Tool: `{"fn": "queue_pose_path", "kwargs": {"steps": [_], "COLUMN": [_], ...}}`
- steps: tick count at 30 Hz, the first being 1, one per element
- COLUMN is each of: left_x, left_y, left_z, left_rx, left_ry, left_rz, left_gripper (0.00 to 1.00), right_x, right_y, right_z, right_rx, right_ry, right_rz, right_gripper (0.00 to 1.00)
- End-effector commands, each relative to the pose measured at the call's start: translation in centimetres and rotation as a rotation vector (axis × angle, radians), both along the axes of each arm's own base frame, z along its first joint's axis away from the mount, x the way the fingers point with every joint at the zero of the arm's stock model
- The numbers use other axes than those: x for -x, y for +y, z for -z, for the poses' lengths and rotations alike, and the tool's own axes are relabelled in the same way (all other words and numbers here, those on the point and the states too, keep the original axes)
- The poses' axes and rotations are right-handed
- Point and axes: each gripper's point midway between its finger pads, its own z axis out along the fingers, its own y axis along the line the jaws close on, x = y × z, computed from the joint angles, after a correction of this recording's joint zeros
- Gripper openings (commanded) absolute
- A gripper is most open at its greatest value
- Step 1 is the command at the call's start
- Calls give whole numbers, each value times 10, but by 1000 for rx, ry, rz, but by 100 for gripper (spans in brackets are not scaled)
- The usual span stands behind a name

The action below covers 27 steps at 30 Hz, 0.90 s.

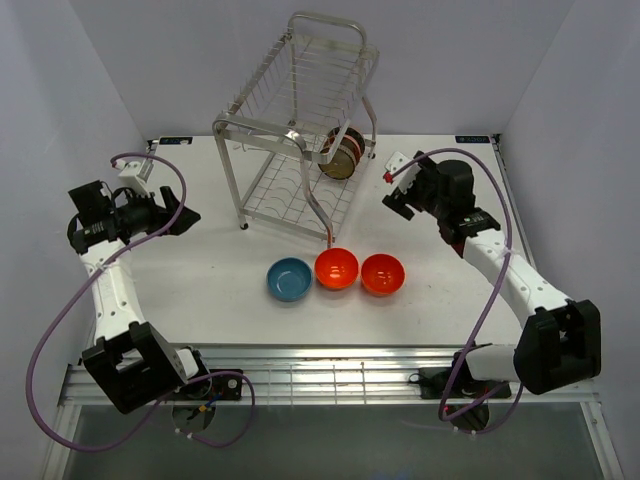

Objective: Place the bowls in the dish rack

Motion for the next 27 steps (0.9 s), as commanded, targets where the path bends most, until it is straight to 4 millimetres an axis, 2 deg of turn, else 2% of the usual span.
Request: {"fn": "queue_pose_path", "kwargs": {"steps": [1,3,7,12,16,20,27], "left_x": [1,2,4,5,5,5,6], "left_y": [-6,-7,-9,-10,-9,-7,-7], "left_z": [-14,-13,-13,-14,-11,-9,-2], "left_rx": [20,25,32,29,27,18,23], "left_ry": [-33,-28,-25,-29,-19,-18,-1], "left_rz": [47,50,58,59,52,47,49], "left_gripper": [93,93,92,92,92,91,91], "right_x": [65,84,99,97,94,100,114], "right_y": [-8,-16,-17,-14,-16,-21,-23], "right_z": [57,70,84,98,115,139,164], "right_rx": [5,25,-26,-125,-147,-110,-67], "right_ry": [402,510,702,840,915,990,1039], "right_rz": [-121,-122,-60,55,133,167,162], "right_gripper": [90,91,100,90,86,84,80]}}
